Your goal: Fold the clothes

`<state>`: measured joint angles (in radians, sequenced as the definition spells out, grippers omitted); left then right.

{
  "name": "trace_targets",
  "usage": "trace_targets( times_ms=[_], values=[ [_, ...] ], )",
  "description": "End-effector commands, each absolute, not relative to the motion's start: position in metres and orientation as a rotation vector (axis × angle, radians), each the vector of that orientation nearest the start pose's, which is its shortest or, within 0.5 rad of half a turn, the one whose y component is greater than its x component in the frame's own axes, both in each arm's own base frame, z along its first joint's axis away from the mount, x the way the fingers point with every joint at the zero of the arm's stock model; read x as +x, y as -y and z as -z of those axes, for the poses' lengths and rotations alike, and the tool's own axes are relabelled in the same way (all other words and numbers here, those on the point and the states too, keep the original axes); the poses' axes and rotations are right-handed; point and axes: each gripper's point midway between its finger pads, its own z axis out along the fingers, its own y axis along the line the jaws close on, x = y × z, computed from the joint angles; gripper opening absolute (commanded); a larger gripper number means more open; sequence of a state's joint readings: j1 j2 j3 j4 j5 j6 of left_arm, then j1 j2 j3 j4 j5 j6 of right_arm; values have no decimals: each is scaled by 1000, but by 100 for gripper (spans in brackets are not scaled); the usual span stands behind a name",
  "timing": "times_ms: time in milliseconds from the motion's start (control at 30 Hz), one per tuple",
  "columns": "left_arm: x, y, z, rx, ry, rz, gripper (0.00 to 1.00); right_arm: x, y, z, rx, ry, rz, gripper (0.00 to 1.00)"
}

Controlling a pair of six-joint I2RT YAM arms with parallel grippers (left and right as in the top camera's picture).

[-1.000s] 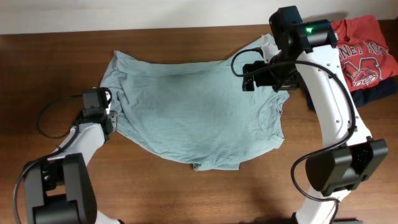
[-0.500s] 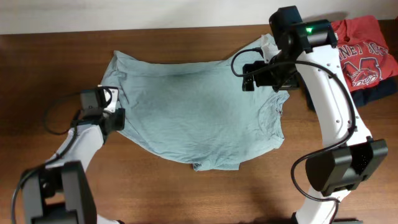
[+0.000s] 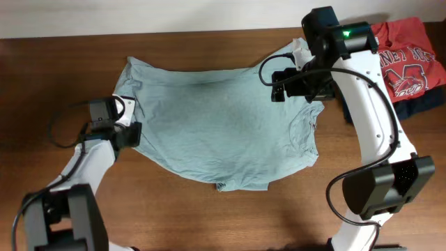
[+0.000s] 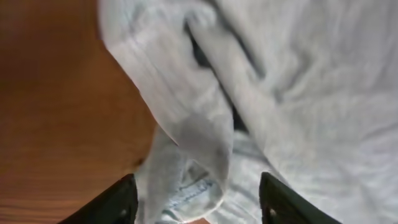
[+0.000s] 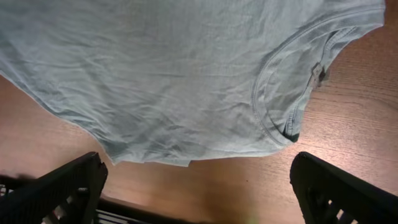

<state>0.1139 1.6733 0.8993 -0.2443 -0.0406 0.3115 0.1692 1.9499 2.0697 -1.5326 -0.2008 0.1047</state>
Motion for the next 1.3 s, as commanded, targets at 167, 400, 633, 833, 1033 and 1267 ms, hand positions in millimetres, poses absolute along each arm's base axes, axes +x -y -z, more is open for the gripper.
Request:
trace_targets(
  times_ms=[167,400,633,833,1033,1267],
  values=[
    [391,-75,-24,216,-2629,-348,62,378,-104,-212,-144,-2980,-340,98],
    [398,-87,-23,179,-2602,-374,62,378,-104,-212,-166,-2978,-340,98],
    [402,-69,-21,218,-2588,-242,62,378,-104,-212,-166,-2978,-340,98],
    [397,-64,-17,240,-2607,-203,62,378,-104,-212,-165,-2979,-340,98],
    [392,-72,-8,241,-2641,-232,45,378,-104,-212,-166,-2978,-340,98],
    [386,-75,8,228,-2687,-223,45,378,-104,-212,-165,-2979,-340,98]
  ],
)
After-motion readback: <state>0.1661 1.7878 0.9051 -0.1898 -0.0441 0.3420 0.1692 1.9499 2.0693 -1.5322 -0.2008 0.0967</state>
